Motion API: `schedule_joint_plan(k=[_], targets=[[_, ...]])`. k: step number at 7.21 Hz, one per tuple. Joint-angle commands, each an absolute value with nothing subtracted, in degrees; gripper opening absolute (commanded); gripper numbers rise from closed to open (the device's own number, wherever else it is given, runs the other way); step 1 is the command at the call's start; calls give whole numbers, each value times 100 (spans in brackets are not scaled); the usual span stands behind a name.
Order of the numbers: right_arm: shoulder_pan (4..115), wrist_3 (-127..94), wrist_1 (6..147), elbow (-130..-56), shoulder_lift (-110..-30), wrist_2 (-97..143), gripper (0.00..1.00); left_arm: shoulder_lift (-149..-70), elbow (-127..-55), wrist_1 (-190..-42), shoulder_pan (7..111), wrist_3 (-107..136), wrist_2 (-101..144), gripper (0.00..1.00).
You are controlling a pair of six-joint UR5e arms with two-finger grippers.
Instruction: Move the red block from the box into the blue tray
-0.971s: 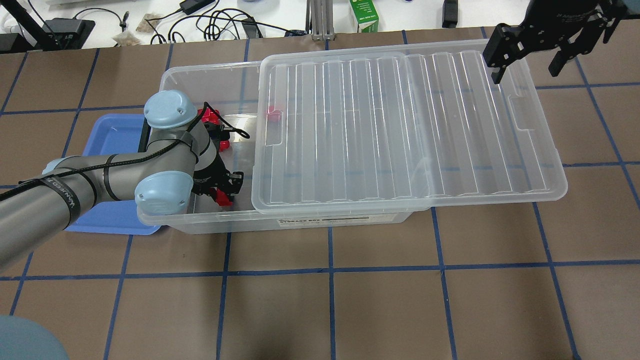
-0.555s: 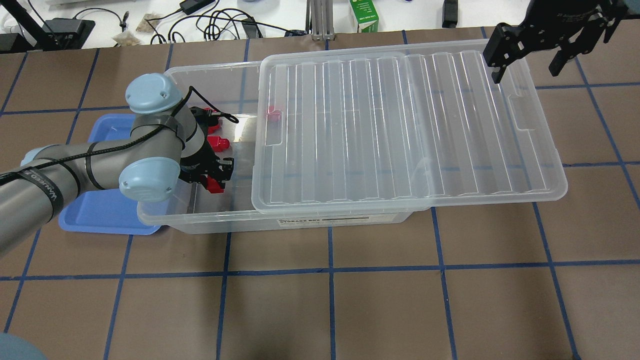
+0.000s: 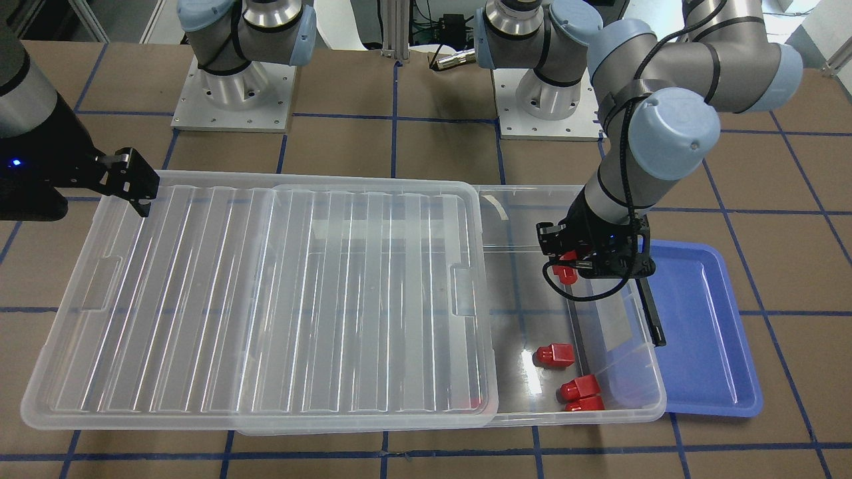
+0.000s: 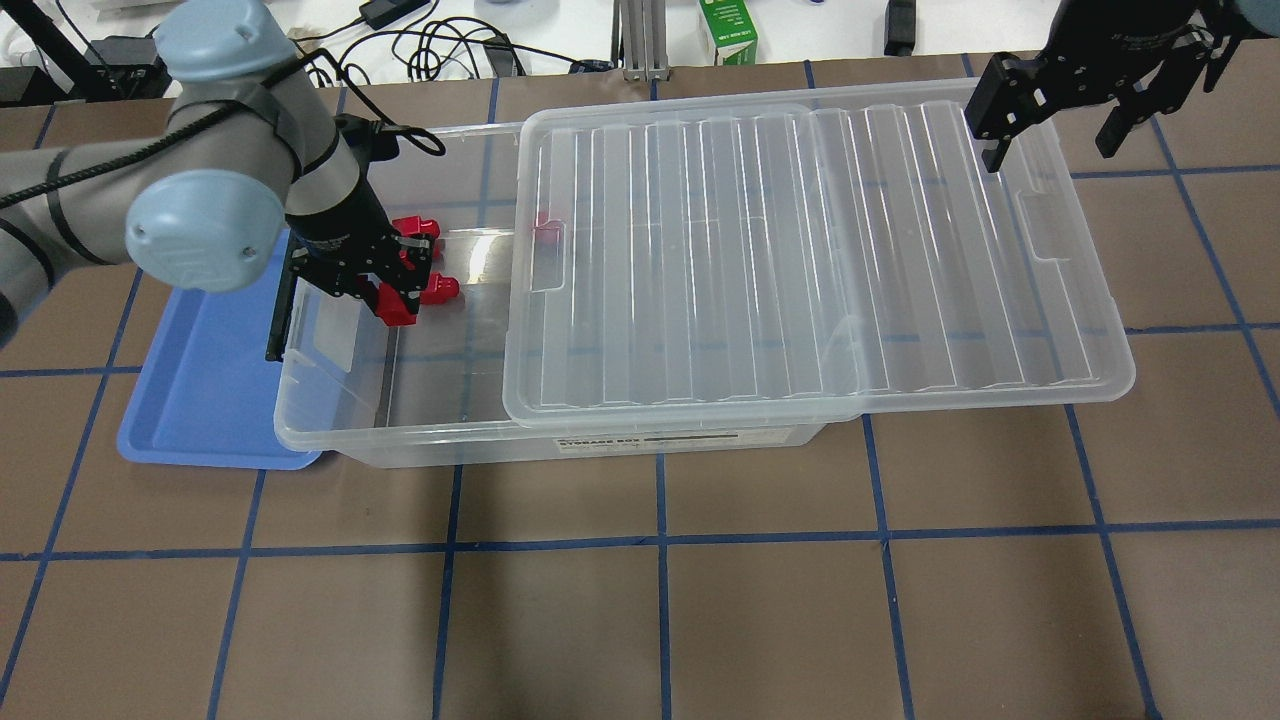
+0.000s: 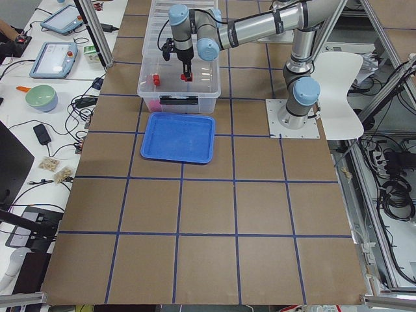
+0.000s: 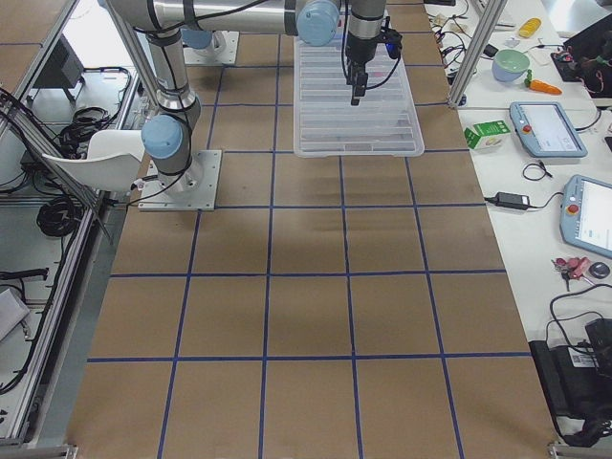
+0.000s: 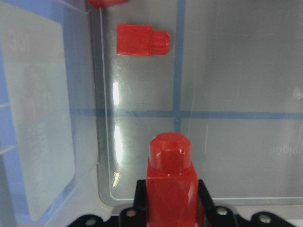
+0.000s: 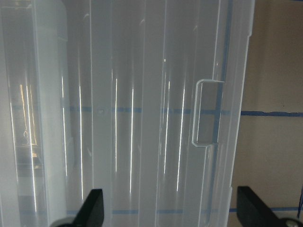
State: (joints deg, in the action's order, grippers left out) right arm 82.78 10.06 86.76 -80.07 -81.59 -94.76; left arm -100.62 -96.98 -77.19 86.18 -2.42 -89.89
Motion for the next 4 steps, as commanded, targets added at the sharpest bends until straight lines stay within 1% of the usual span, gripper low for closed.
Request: schedule_joint_plan(k=[1,2,4], targets=[[8244,985,8710,-8007,-8156,-9501,100,-9959,-9257,-8233,8080,-771,-9000,8],[8235,984,8780,-7998,-8156,-9527,100,-9958,-9098,-8288,7912,-1278,-9052,8],[8218,984,8868,-8007,-8148,-9554,100,-10150,-9070,-8210,7019,-2602,-9184,8]])
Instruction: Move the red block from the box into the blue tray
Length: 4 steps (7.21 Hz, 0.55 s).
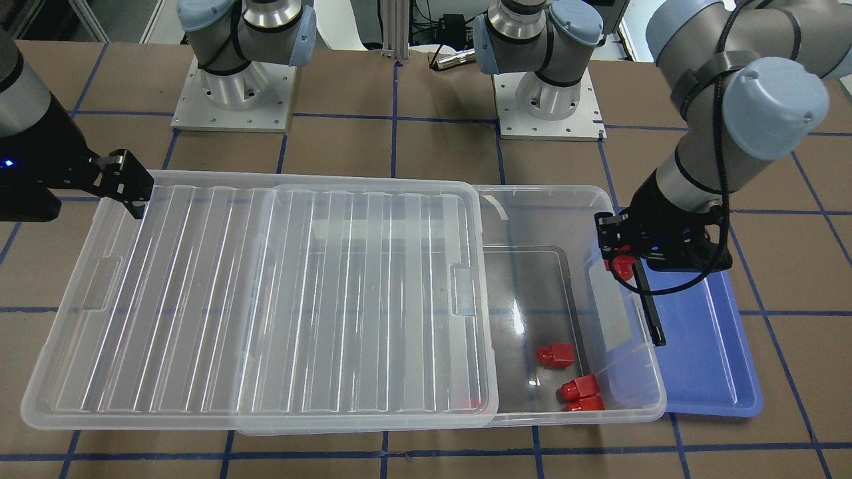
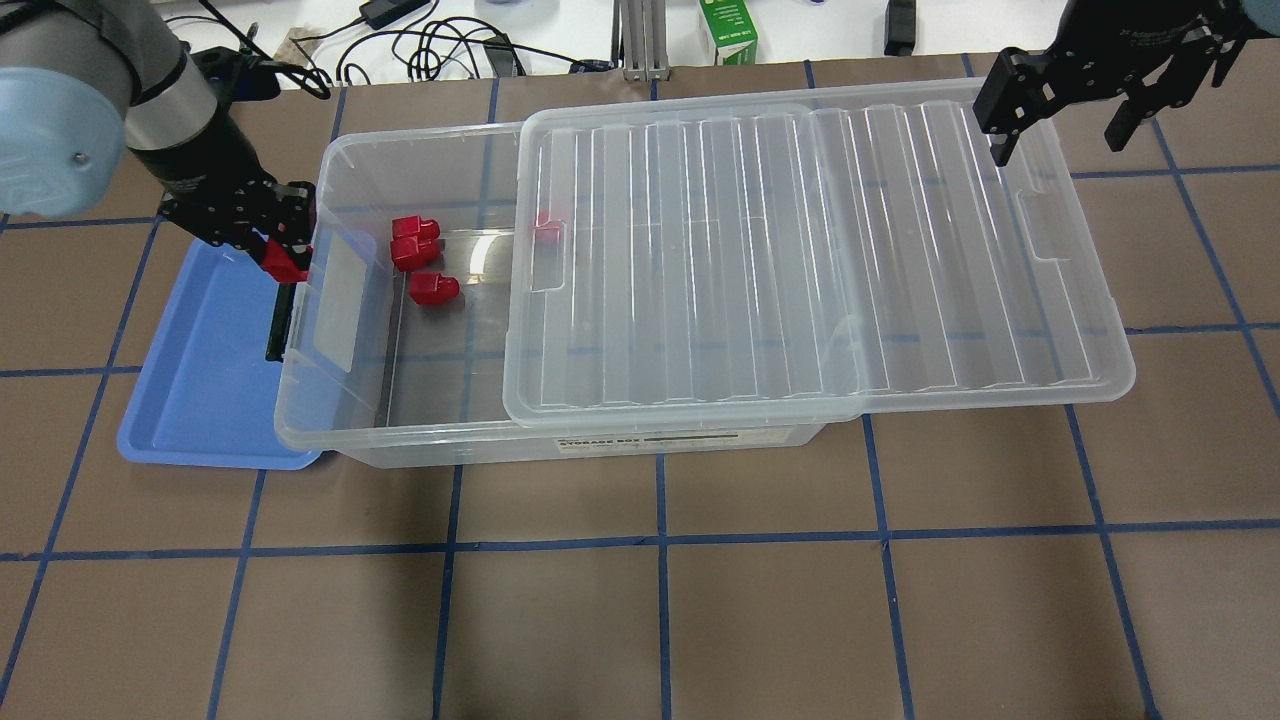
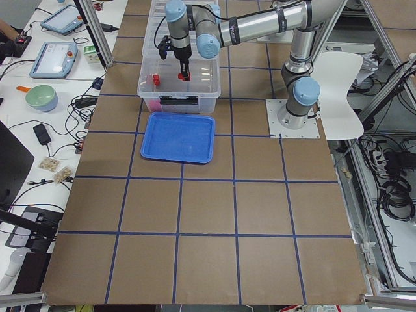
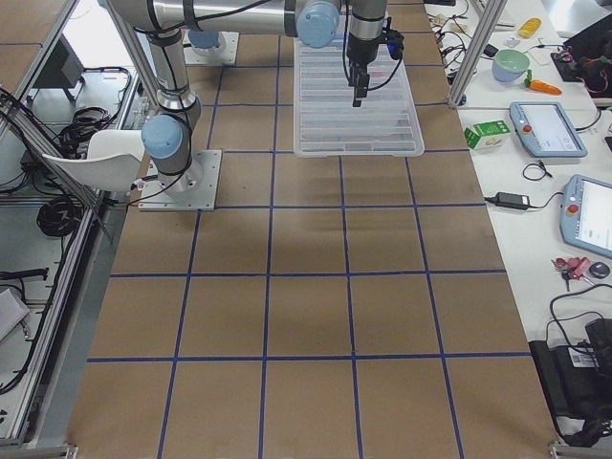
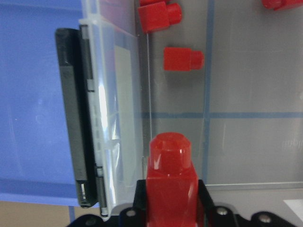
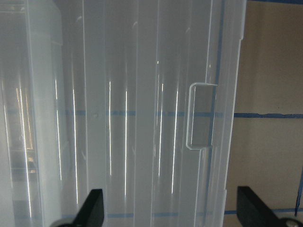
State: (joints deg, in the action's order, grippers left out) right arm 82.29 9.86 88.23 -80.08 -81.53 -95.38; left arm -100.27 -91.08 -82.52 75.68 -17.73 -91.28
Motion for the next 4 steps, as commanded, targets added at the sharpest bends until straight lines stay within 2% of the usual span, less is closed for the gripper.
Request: schedule_joint_plan(k=[1,4], targets=[[8079,1045,8886,-8024,-8113,-9571,100,-10308,-9105,-8078,6648,-3367,-9176,8],[7332,1316,8921,-8033,-7928,-9554,100,-11089,-9281,-6903,6311,-4033,-9193,8]])
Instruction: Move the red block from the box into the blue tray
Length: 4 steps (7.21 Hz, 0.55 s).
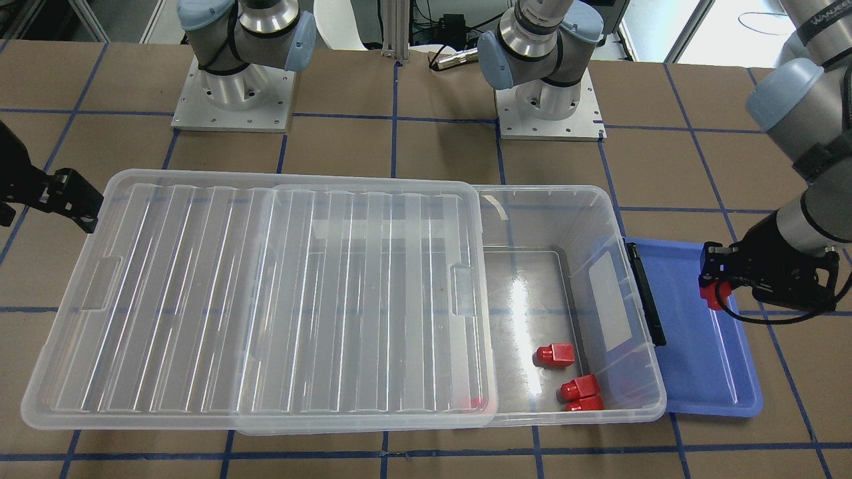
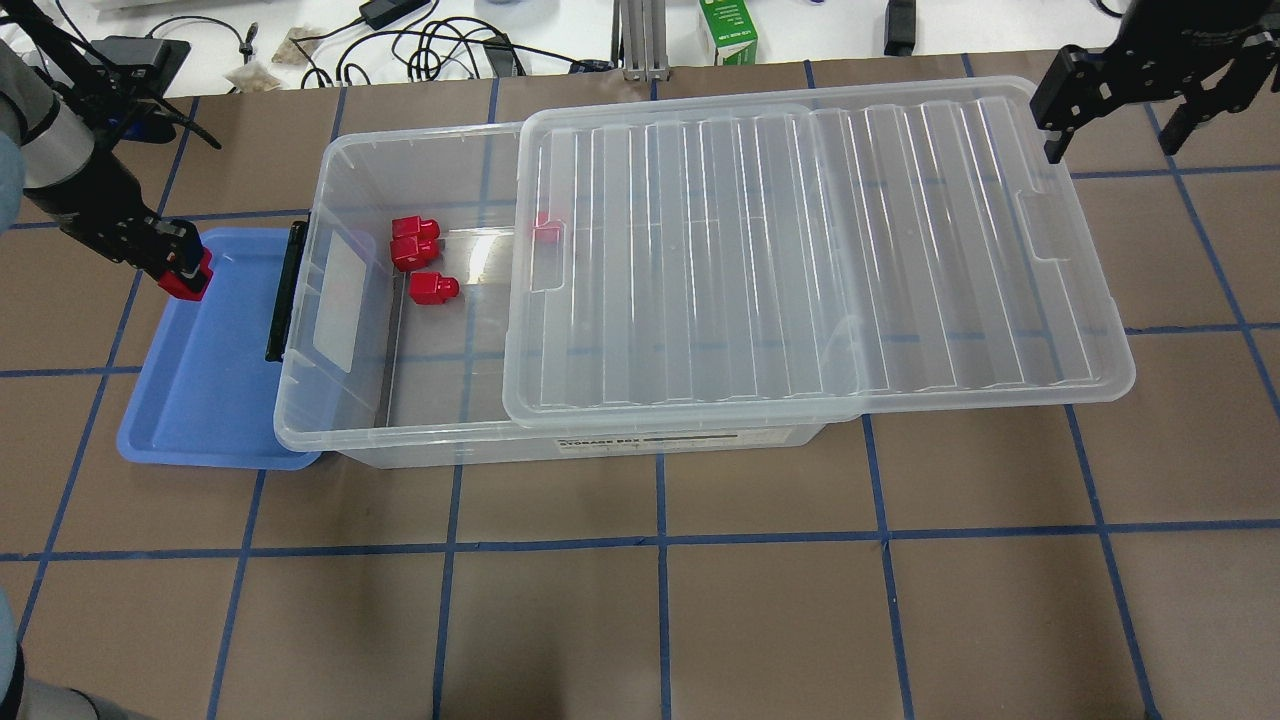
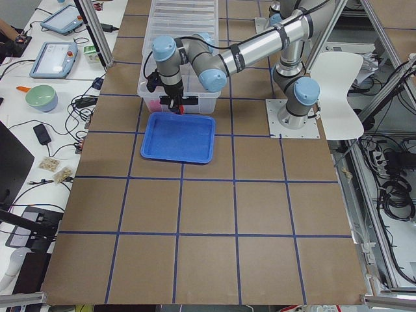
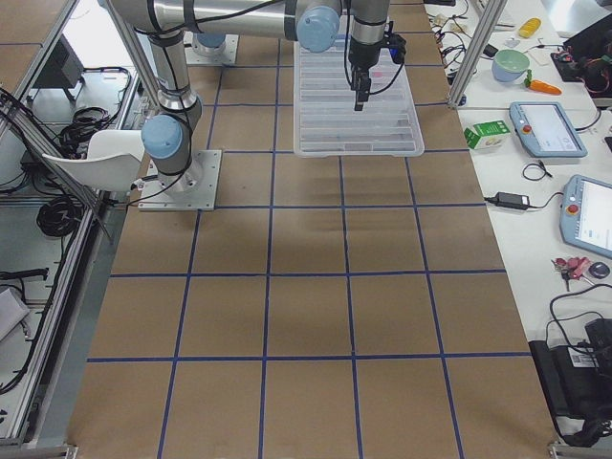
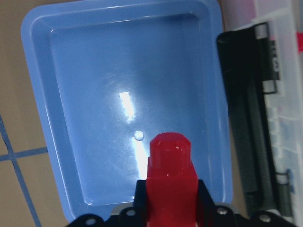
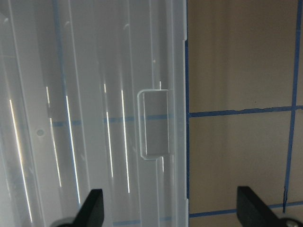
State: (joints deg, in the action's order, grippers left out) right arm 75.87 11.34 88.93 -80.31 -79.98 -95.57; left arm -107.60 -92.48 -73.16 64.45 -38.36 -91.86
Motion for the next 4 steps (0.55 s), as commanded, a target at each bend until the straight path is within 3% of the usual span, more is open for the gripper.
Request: schedule_joint_plan(k=[1,4], targets=[[7147,1849,9147,-8033,-7902,-9554,100,-11327,-9307,-6830,6163,-4017,-9193,8],[6612,2618,9325,-8068,-7436,-9563,100,-11636,-9869,-5829,6135,-3964,-9193,8]])
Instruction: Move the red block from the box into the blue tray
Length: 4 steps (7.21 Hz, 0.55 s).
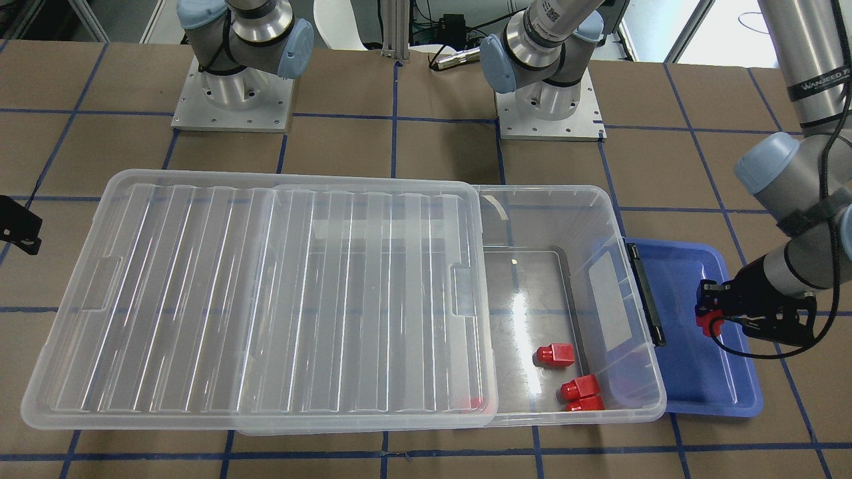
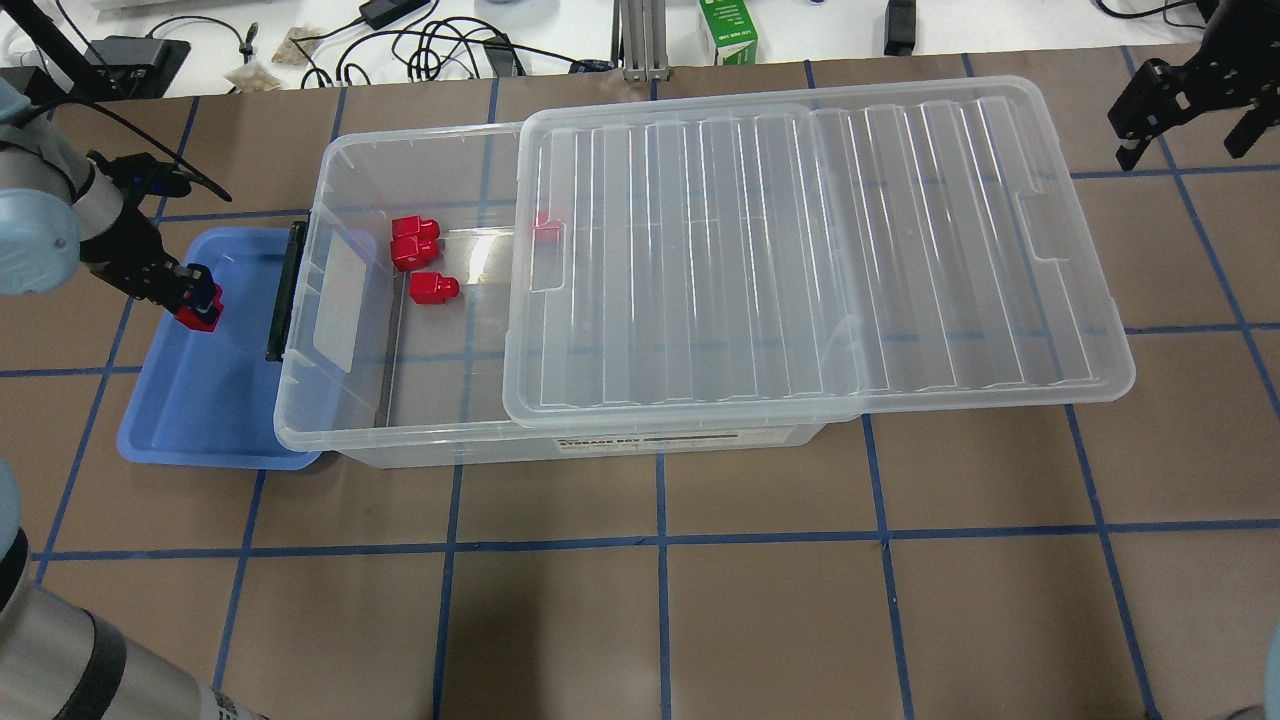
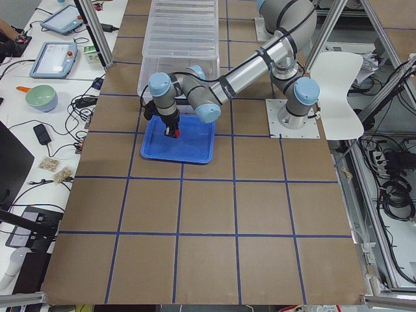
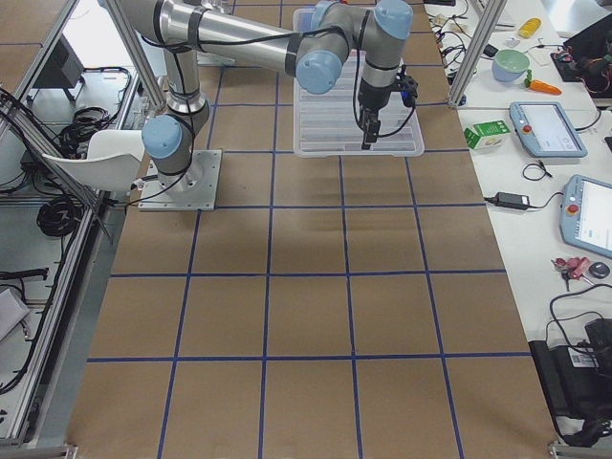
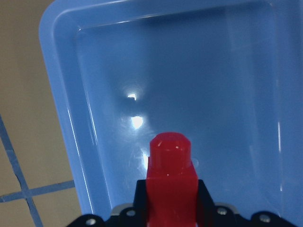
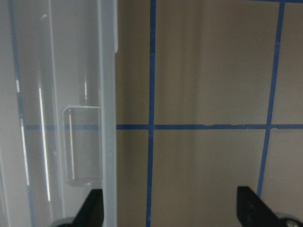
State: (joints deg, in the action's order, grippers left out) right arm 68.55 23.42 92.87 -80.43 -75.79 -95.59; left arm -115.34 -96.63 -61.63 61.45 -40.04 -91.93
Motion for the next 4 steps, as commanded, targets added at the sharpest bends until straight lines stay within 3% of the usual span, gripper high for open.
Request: schedule_joint_plan(k=[1,2,3,4], targets=[[6531,2628,9351,-8173,-7383,-9545,100,-11680,-9940,-5818,6135,-3851,-9193,8],[6530,2611,9552,-8330,-7313,-9545,100,-11698,-10001,-5818,6135,-3815,-9193,10],[6530,2610,9806,-8576,-7295,-9536,100,-11716,-10072,-5775,6135,-3814,-9202,28],[6539,2610,10052,-8891,-7312,-9527,100,-11751,-10072,-5687,6135,-3823,-9202,63]])
